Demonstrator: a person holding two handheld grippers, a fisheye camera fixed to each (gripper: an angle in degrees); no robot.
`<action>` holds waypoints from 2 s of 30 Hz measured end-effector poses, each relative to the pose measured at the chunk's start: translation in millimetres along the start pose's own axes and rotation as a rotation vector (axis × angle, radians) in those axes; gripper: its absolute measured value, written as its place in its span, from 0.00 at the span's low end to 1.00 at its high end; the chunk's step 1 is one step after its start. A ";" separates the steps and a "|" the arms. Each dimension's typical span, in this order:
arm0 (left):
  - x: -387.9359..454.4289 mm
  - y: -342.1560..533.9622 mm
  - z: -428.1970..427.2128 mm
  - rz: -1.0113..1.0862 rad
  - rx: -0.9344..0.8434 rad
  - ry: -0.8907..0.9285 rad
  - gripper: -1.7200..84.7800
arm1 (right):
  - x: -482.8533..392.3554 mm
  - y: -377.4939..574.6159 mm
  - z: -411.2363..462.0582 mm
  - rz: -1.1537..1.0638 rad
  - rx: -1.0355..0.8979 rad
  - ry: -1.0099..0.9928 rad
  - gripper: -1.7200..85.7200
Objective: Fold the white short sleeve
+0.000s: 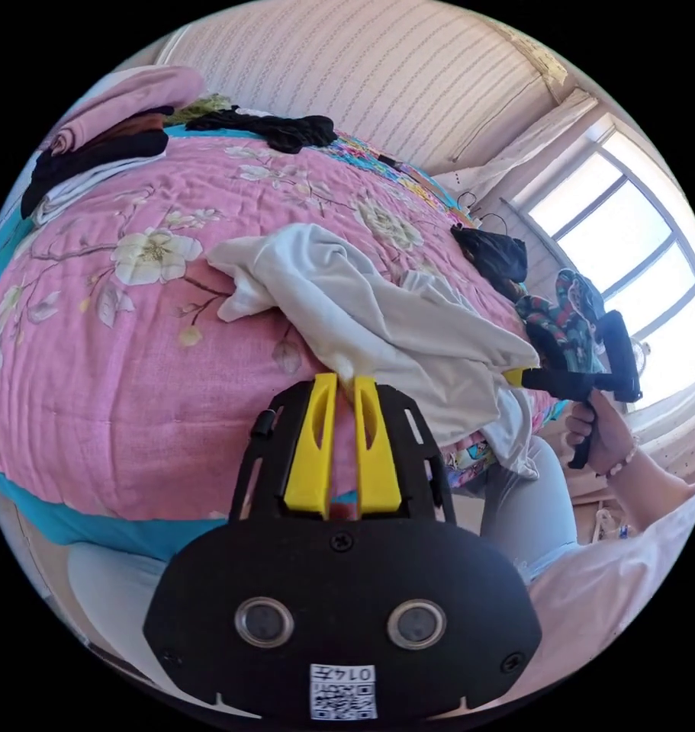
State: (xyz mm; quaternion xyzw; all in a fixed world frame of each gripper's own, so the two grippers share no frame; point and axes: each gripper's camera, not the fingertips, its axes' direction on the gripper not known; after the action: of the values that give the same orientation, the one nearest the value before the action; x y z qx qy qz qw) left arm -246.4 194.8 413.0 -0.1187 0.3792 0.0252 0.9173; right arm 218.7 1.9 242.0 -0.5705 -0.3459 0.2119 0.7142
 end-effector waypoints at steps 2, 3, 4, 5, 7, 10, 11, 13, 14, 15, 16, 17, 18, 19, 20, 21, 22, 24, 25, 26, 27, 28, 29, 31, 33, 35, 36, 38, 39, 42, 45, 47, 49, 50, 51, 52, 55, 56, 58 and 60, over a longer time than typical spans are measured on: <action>-5.0 -0.9 -6.9 -0.047 -0.040 0.059 0.01 | -0.7 13.5 -13.9 -0.007 0.045 -0.050 0.03; -4.9 -1.0 -9.1 -0.044 -0.047 0.066 0.01 | -0.4 17.2 -18.2 -0.009 0.057 -0.064 0.03; -3.3 -0.8 -14.9 -0.030 -0.049 0.077 0.01 | 0.8 24.8 -27.8 -0.013 0.087 -0.102 0.03; 0.4 0.3 -21.8 0.000 -0.043 0.076 0.01 | 2.2 32.6 -38.2 -0.019 0.118 -0.153 0.03; 7.4 3.9 -32.2 0.050 -0.034 0.068 0.01 | 3.7 44.5 -54.5 -0.031 0.170 -0.224 0.03; 16.7 11.6 -61.3 0.065 0.067 0.173 0.01 | 0.2 63.4 -80.1 -0.072 0.257 -0.296 0.03; 24.6 14.3 -76.6 0.105 0.118 0.172 0.01 | -4.0 70.4 -90.0 -0.111 0.286 -0.325 0.03; 37.7 17.9 -98.3 0.168 0.203 0.190 0.01 | -12.4 80.4 -104.7 -0.170 0.328 -0.357 0.03; 45.1 20.3 -110.6 0.194 0.250 0.202 0.01 | -18.9 87.2 -114.1 -0.209 0.359 -0.368 0.03; 49.0 21.3 -115.8 0.206 0.265 0.200 0.01 | -22.1 90.5 -118.8 -0.224 0.375 -0.370 0.03; 57.7 23.1 -124.3 0.239 0.281 0.189 0.01 | -28.7 97.1 -128.0 -0.256 0.406 -0.380 0.03; 66.5 25.7 -132.4 0.267 0.300 0.170 0.01 | -36.0 103.6 -137.3 -0.292 0.435 -0.396 0.03; 70.7 27.2 -137.2 0.280 0.315 0.168 0.01 | -40.2 107.0 -142.0 -0.311 0.449 -0.404 0.03; 79.3 30.2 -149.2 0.304 0.353 0.168 0.01 | -49.9 114.5 -152.4 -0.352 0.483 -0.408 0.03; 88.6 33.2 -165.3 0.334 0.402 0.182 0.01 | -61.7 123.2 -164.0 -0.402 0.518 -0.401 0.03; 93.1 35.0 -174.8 0.344 0.432 0.189 0.01 | -68.0 127.7 -170.2 -0.428 0.534 -0.394 0.03; 102.6 39.0 -195.2 0.370 0.492 0.194 0.01 | -81.7 137.8 -183.7 -0.486 0.570 -0.375 0.03; 117.5 47.4 -230.0 0.422 0.592 0.201 0.01 | -103.6 155.4 -204.6 -0.586 0.632 -0.330 0.03; 126.7 53.9 -252.9 0.456 0.648 0.206 0.01 | -118.1 168.4 -217.1 -0.649 0.676 -0.283 0.03; 136.0 61.2 -274.3 0.497 0.694 0.206 0.01 | -131.5 181.6 -227.8 -0.702 0.717 -0.237 0.03; 140.8 65.0 -284.3 0.519 0.713 0.203 0.01 | -137.8 188.3 -232.6 -0.728 0.736 -0.217 0.03; 149.9 73.0 -302.7 0.555 0.742 0.204 0.01 | -149.6 202.0 -241.3 -0.777 0.770 -0.192 0.03; 158.4 80.6 -318.8 0.587 0.758 0.213 0.01 | -160.5 216.7 -249.4 -0.826 0.807 -0.180 0.03; 171.5 93.1 -341.6 0.638 0.771 0.231 0.01 | -175.9 240.2 -260.3 -0.888 0.866 -0.155 0.03; 186.8 105.6 -360.5 0.700 0.770 0.184 0.01 | -189.9 263.8 -270.1 -0.944 0.920 -0.120 0.03; 208.2 114.4 -376.0 0.751 0.725 0.032 0.01 | -206.2 285.6 -277.6 -0.990 0.958 -0.047 0.02; 212.8 115.1 -378.7 0.771 0.708 0.023 0.01 | -210.0 287.7 -278.4 -0.993 0.955 -0.030 0.02; 225.1 112.7 -387.9 0.804 0.677 0.004 0.01 | -222.4 284.2 -279.8 -0.960 0.950 0.031 0.02; 227.3 110.6 -389.8 0.811 0.674 -0.007 0.01 | -224.7 280.4 -280.4 -0.946 0.948 0.045 0.02; 228.4 83.7 -391.8 0.831 0.679 -0.070 0.01 | -231.8 241.8 -284.5 -0.918 0.924 0.070 0.02; 210.8 20.8 -370.4 0.782 0.626 -0.065 0.01 | -231.1 162.2 -279.5 -0.889 0.811 0.035 0.02; 184.6 -46.5 -331.6 0.711 0.539 -0.048 0.01 | -221.1 78.7 -256.5 -0.776 0.703 0.066 0.02; 158.8 -99.4 -294.4 0.610 0.468 -0.040 0.01 | -207.4 15.2 -229.9 -0.670 0.621 0.067 0.02; 140.8 -133.9 -270.5 0.521 0.415 0.006 0.01 | -197.7 -22.7 -211.3 -0.601 0.582 0.059 0.02; 132.4 -149.6 -258.3 0.484 0.400 0.008 0.01 | -193.3 -39.9 -202.0 -0.564 0.573 0.072 0.02; 115.0 -177.5 -234.6 0.401 0.361 0.021 0.01 | -185.3 -72.0 -182.9 -0.494 0.560 0.118 0.02; 77.7 -218.6 -176.2 0.280 0.240 -0.007 0.01 | -159.1 -139.0 -130.3 -0.324 0.438 0.121 0.03; 64.7 -220.5 -154.6 0.262 0.193 0.006 0.02 | -147.6 -154.0 -109.2 -0.272 0.385 0.118 0.03; 44.7 -213.3 -126.3 0.226 0.116 0.058 0.03 | -133.6 -163.0 -83.3 -0.245 0.321 0.154 0.03; 31.7 -193.8 -108.5 0.234 0.085 0.080 0.05 | -120.2 -158.2 -67.2 -0.280 0.281 0.169 0.04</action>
State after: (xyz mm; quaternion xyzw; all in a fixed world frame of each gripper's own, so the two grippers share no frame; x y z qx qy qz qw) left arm -272.3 -20.4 355.0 -0.0356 0.4277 0.1111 0.8964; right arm 173.0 -167.8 356.4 -0.4274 -0.3275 0.1081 0.8357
